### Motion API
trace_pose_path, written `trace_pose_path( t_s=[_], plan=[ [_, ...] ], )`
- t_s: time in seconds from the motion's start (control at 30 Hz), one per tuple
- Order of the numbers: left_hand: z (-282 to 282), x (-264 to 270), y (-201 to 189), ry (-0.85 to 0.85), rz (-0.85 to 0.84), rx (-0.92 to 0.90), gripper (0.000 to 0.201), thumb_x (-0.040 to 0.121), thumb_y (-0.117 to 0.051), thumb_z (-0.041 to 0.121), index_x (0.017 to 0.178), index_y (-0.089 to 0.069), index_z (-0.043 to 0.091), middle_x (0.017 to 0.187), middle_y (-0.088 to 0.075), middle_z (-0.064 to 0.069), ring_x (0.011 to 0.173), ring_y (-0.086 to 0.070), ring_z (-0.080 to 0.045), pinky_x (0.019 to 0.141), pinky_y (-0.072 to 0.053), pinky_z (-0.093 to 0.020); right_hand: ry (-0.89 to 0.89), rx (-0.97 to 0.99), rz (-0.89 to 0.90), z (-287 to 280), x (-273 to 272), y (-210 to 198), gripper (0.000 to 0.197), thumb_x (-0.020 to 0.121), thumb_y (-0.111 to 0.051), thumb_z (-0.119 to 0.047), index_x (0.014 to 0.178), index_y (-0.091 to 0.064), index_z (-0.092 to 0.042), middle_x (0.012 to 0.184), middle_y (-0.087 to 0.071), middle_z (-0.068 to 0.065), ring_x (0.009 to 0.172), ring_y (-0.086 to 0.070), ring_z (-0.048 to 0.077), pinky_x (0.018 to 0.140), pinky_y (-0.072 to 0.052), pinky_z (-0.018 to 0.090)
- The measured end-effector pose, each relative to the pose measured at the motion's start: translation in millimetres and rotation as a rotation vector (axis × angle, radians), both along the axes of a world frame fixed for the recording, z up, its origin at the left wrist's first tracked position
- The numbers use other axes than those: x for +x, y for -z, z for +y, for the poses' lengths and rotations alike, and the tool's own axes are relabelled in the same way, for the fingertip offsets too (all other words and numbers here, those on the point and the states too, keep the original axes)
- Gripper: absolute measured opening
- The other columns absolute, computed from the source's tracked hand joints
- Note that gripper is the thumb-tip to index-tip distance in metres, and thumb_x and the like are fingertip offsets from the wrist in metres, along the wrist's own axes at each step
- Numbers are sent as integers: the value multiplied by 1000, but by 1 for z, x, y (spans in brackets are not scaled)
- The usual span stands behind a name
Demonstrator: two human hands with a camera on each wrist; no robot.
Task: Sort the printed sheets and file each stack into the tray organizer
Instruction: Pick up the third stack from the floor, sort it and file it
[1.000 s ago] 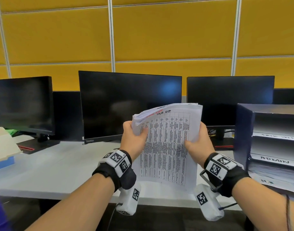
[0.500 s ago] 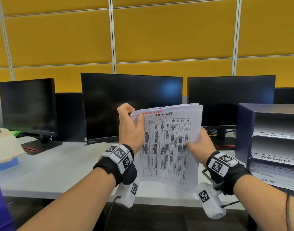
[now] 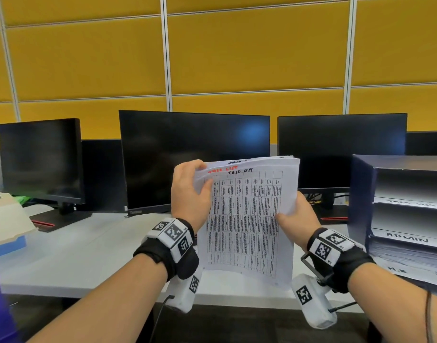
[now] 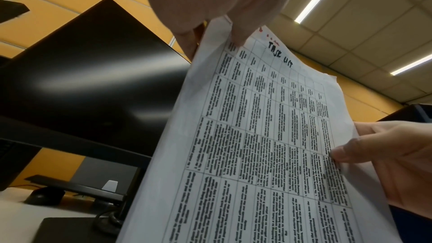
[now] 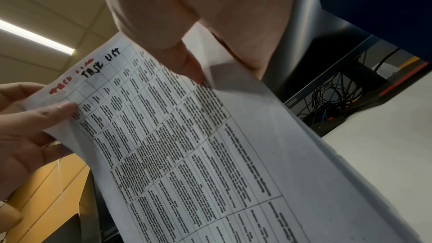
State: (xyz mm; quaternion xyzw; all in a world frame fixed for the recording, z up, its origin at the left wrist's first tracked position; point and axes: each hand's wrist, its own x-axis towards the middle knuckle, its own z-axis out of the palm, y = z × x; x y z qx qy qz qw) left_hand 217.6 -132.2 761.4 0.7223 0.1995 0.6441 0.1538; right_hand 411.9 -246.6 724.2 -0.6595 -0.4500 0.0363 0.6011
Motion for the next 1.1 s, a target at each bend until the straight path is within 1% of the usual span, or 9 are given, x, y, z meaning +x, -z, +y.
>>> trace_pose_path(
  t_s=[0.1,0.3,0.47,0.57,0.7,0.8,0.87,0.97,1.1],
  plan=[
    [0,1,0,-25,11,44,20,85,-69,7,92,-57,21,111,-49,2,100,-50,-9,93,-50,-31,-2,-11,-5,1,1,0,45,82,-62,3,121,-47,-14,109,-58,0,102,-55,15,85,-46,30],
    [2,2,9,-117,28,62,17,77,-77,6,79,-64,17,113,-42,6,104,-42,-8,83,-35,-5,0,-30,11,5,10,2,48,82,-62,1,126,-49,-12,113,-62,2,106,-59,19,88,-50,36],
    [7,-2,11,-176,56,77,20,76,-78,8,75,-62,20,90,-47,8,89,-45,-12,70,-32,-5,-3,-29,20,6,11,3,47,83,-61,1,126,-48,-12,113,-62,2,105,-59,18,84,-49,32],
    [6,-4,13,-67,90,-15,20,82,-73,11,75,-57,20,82,-55,13,82,-54,-12,70,-45,-12,-2,-33,12,7,14,4,48,82,-62,2,126,-48,-12,113,-62,2,106,-59,18,84,-48,31],
    [-3,-7,11,263,-4,-172,18,92,-62,28,100,-52,16,87,-65,5,81,-65,-4,72,-54,-21,-5,-34,6,8,15,4,49,81,-62,2,125,-48,-13,113,-63,2,106,-59,18,87,-50,34],
    [-2,-8,9,303,-71,-220,35,98,-52,30,128,-37,24,86,-68,1,78,-68,-3,72,-52,-15,-3,-25,-5,8,15,4,46,81,-63,3,123,-50,-12,113,-63,2,105,-60,18,87,-50,33],
    [0,-9,7,322,-61,-291,48,95,-56,25,137,-33,28,93,-69,-3,83,-69,-9,75,-55,-21,-4,-22,-3,8,15,4,46,81,-63,2,124,-50,-12,114,-63,2,105,-59,17,87,-49,33],
    [1,-9,6,231,1,-276,28,93,-59,15,118,-55,25,100,-67,-4,79,-69,-9,68,-57,-21,-13,-21,8,8,15,5,47,82,-62,3,124,-50,-12,114,-64,2,106,-60,18,89,-50,34],
    [2,-9,7,146,-8,-217,15,90,-63,12,91,-68,27,81,-68,9,75,-68,-6,68,-57,-21,-14,-27,21,7,15,4,46,82,-62,2,124,-50,-13,112,-64,2,105,-60,19,85,-49,34]
  ],
)
